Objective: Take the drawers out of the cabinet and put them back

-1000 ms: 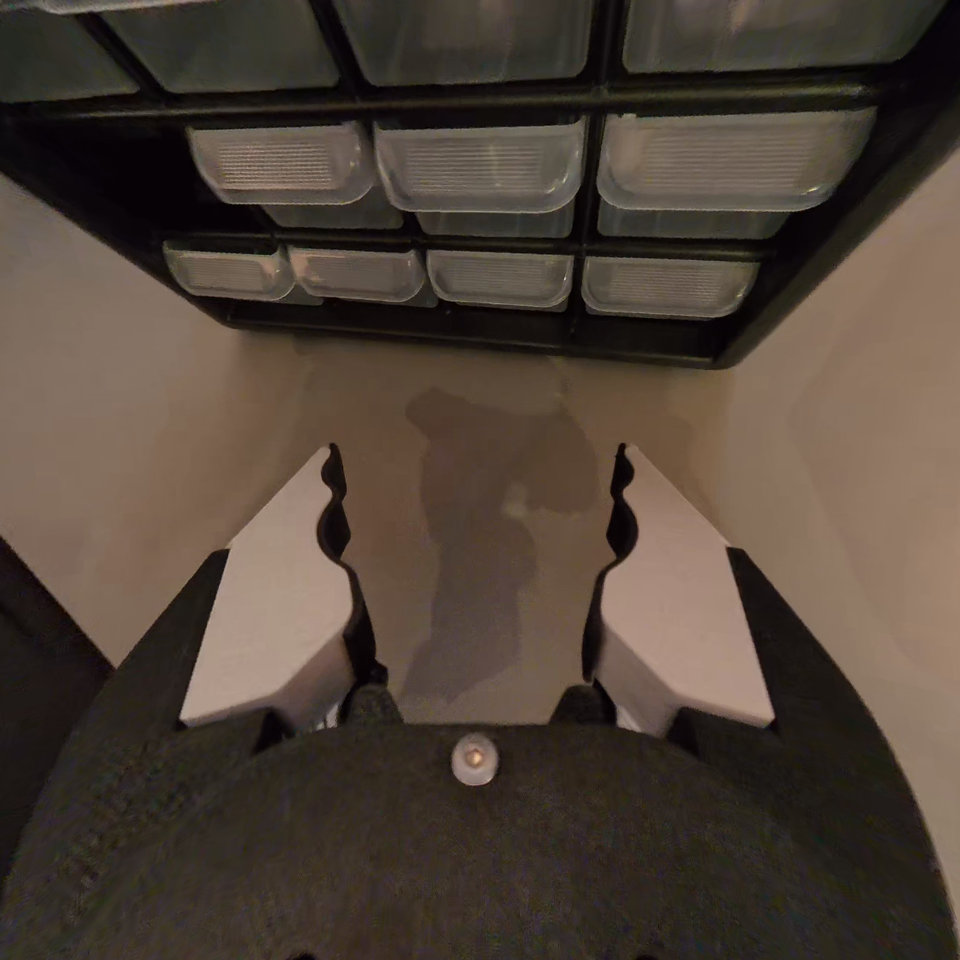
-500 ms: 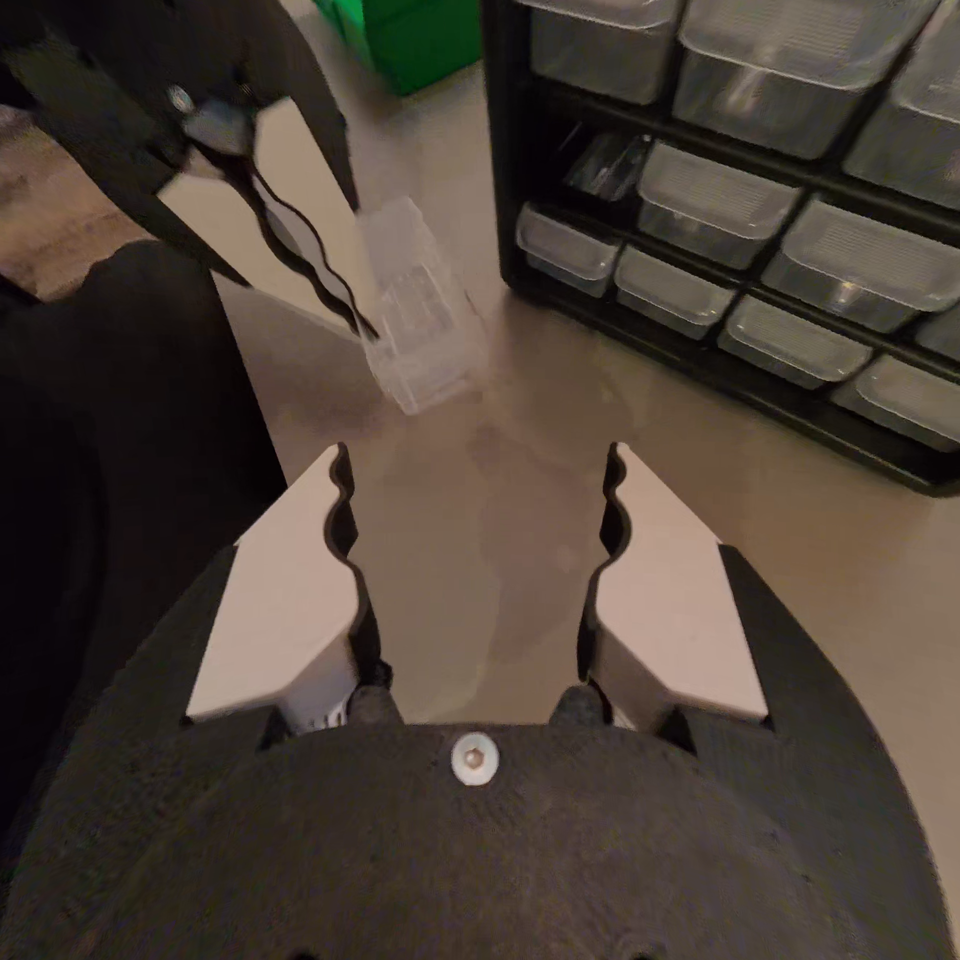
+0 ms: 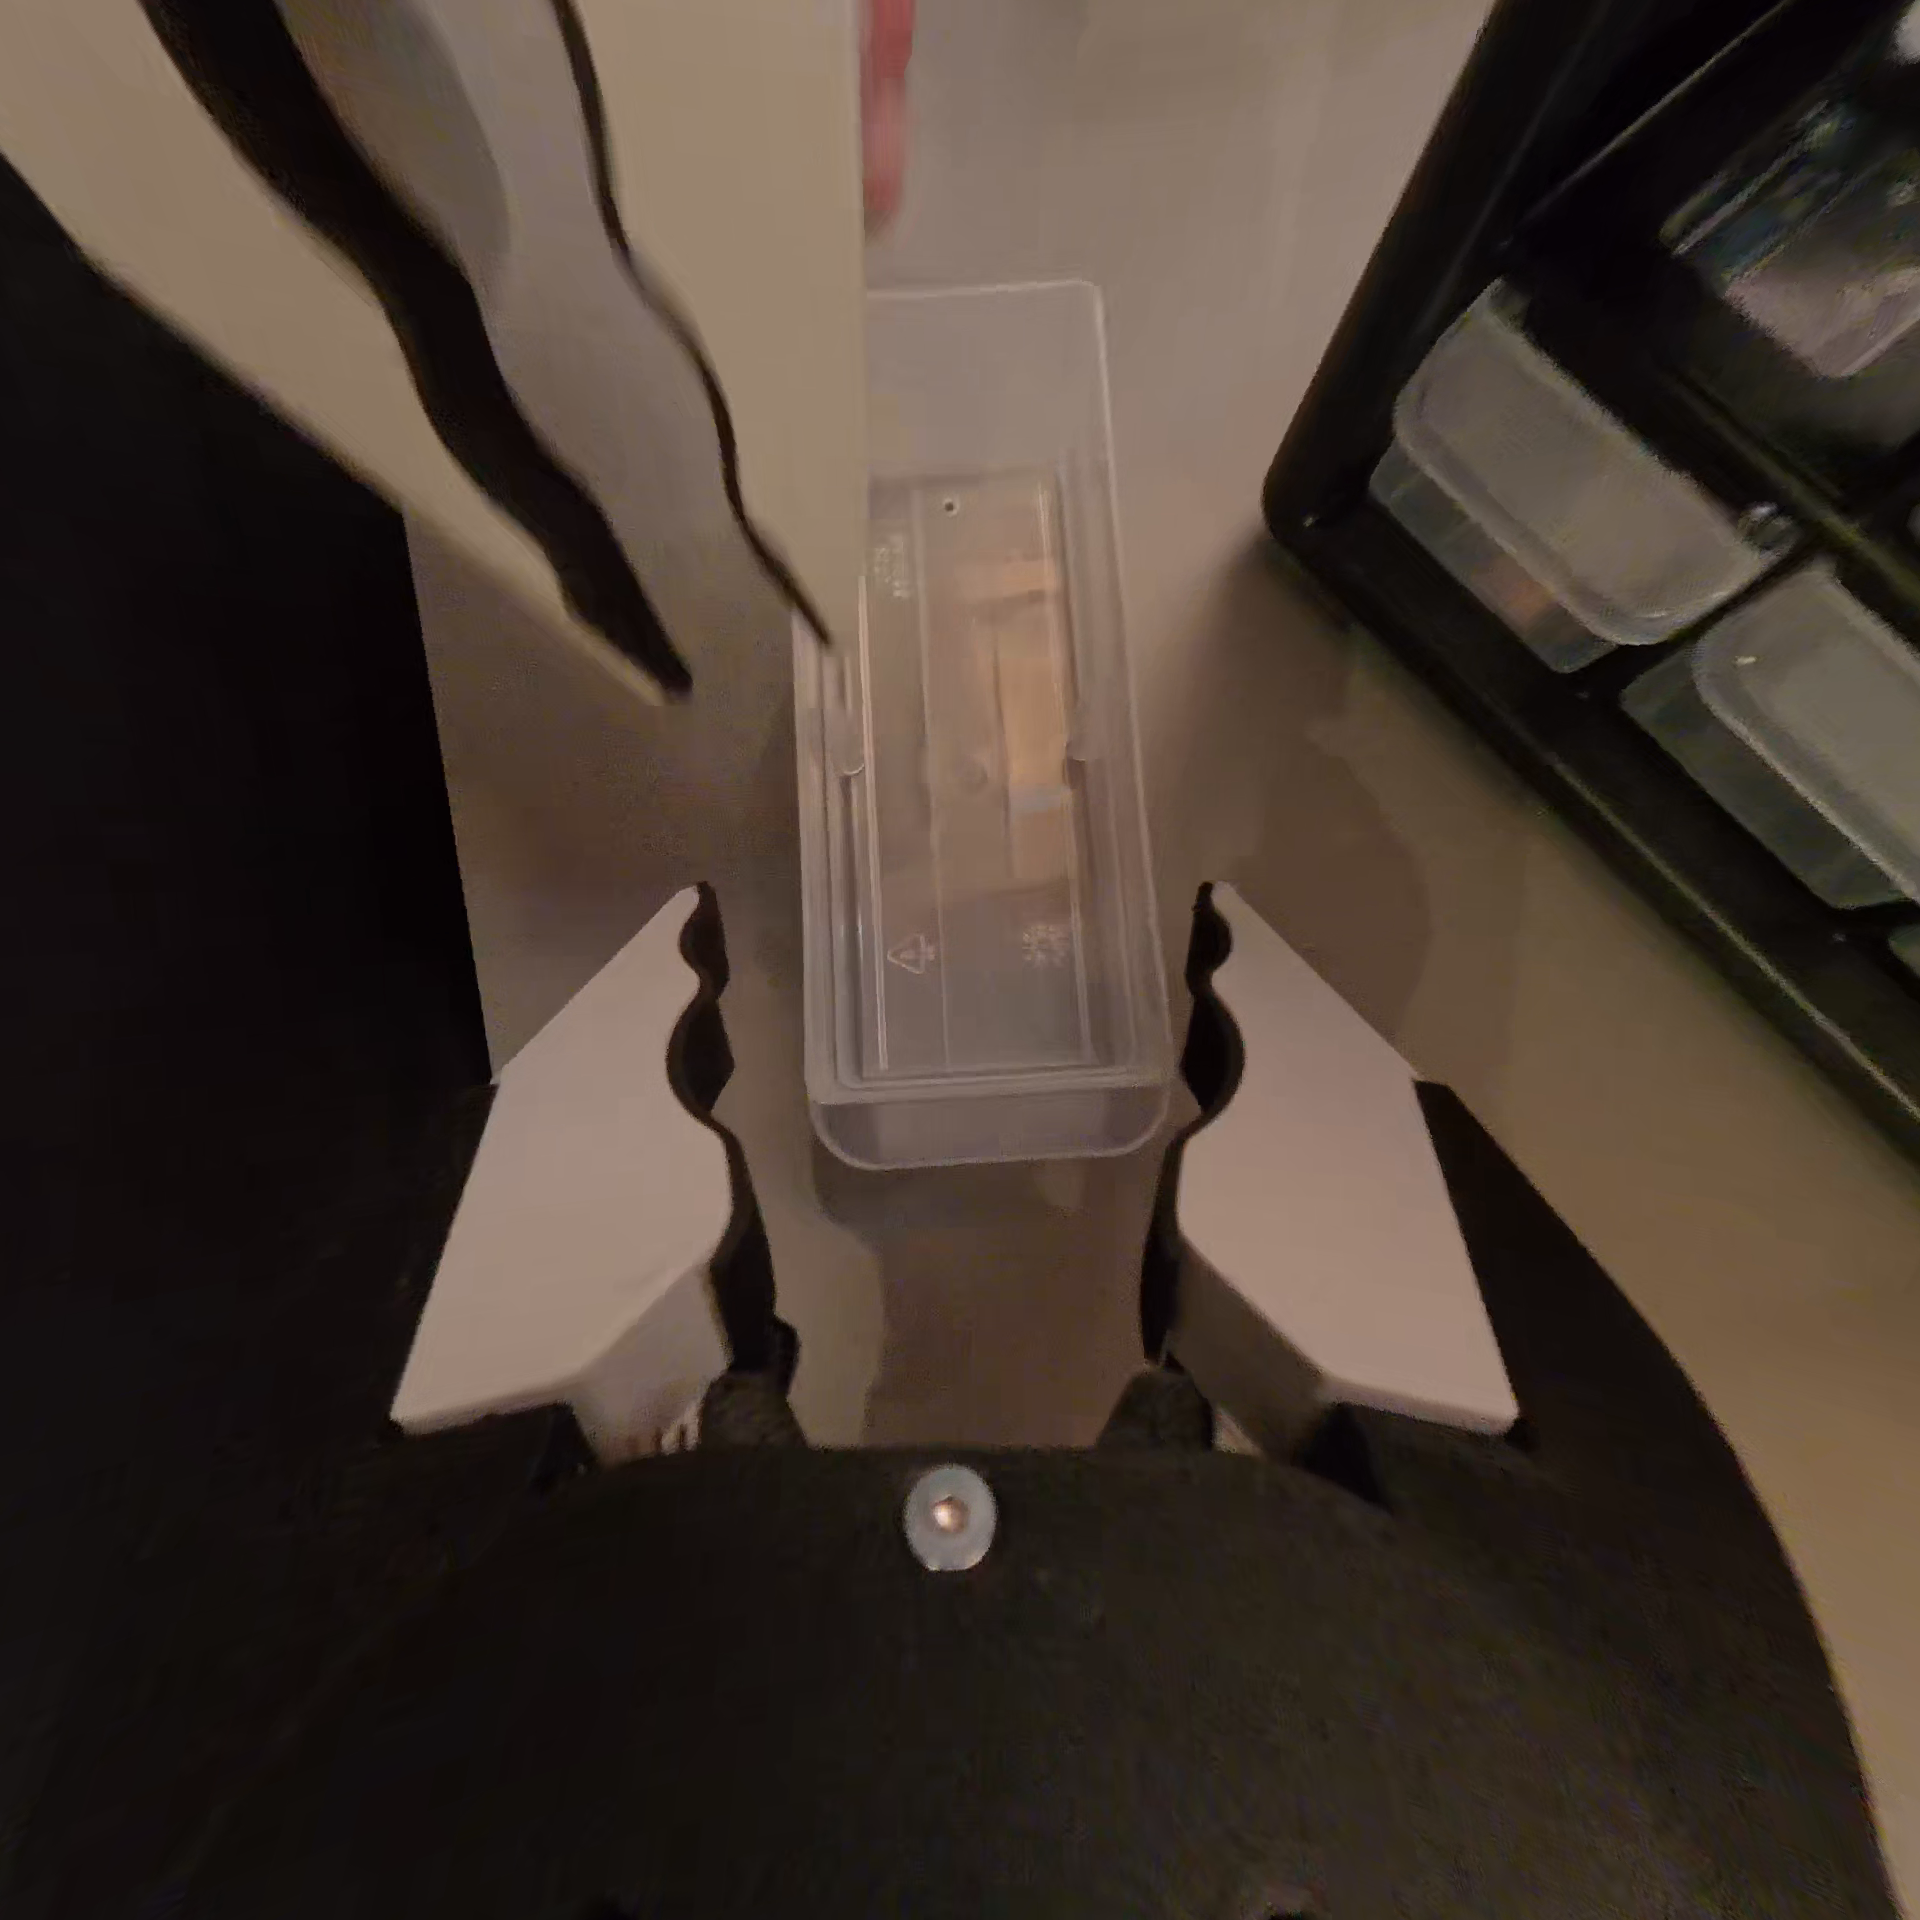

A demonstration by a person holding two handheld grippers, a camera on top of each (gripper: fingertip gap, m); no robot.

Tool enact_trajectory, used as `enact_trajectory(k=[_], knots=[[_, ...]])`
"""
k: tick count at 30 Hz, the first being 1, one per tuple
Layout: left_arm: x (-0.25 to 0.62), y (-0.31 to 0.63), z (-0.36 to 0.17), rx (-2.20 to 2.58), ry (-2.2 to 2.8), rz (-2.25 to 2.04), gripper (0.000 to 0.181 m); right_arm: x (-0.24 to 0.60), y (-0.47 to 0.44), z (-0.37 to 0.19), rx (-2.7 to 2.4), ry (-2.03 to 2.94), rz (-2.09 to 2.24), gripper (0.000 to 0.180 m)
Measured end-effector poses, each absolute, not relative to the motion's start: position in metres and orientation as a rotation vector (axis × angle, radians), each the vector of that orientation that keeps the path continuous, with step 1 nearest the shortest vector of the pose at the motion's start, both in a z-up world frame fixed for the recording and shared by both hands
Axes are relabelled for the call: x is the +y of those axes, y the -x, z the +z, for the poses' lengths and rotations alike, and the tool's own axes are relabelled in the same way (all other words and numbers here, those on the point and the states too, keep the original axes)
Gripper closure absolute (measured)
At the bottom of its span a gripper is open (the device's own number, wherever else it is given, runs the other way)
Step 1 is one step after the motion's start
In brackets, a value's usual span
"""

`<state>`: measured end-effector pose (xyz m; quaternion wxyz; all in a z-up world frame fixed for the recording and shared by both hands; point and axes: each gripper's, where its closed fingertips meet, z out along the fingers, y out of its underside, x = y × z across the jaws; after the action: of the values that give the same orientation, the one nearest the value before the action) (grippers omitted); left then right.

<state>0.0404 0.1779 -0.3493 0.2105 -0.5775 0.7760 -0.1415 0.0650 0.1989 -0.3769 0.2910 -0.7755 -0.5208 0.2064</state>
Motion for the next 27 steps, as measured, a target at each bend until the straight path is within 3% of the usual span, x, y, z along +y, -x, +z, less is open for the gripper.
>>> enact_trajectory(k=[2,3,7,9,14,27], knots=[[0.184,-0.040,-0.311,2.092,1.526,-0.441,0.163,0.198,-0.063,-0.384,-1.412,2.079,0.538,0.099],[0.187,-0.044,-0.282,2.039,1.446,-0.488,0.162,0.200,-0.062,-0.383,-1.403,2.075,0.525,0.112],[0.250,-0.050,-0.154,1.681,1.268,-0.445,0.160,0.200,-0.062,-0.383,-1.396,2.084,0.525,0.113],[0.291,-0.047,-0.127,1.600,1.302,-0.357,0.152,0.200,-0.062,-0.382,-1.393,2.091,0.535,0.114],[0.360,-0.064,-0.152,1.546,1.537,-0.404,0.138,0.199,-0.064,-0.380,-1.385,2.096,0.525,0.115],[0.374,-0.073,-0.174,1.544,1.806,-0.656,0.144,0.210,-0.085,-0.336,-1.128,2.108,0.568,0.117]])
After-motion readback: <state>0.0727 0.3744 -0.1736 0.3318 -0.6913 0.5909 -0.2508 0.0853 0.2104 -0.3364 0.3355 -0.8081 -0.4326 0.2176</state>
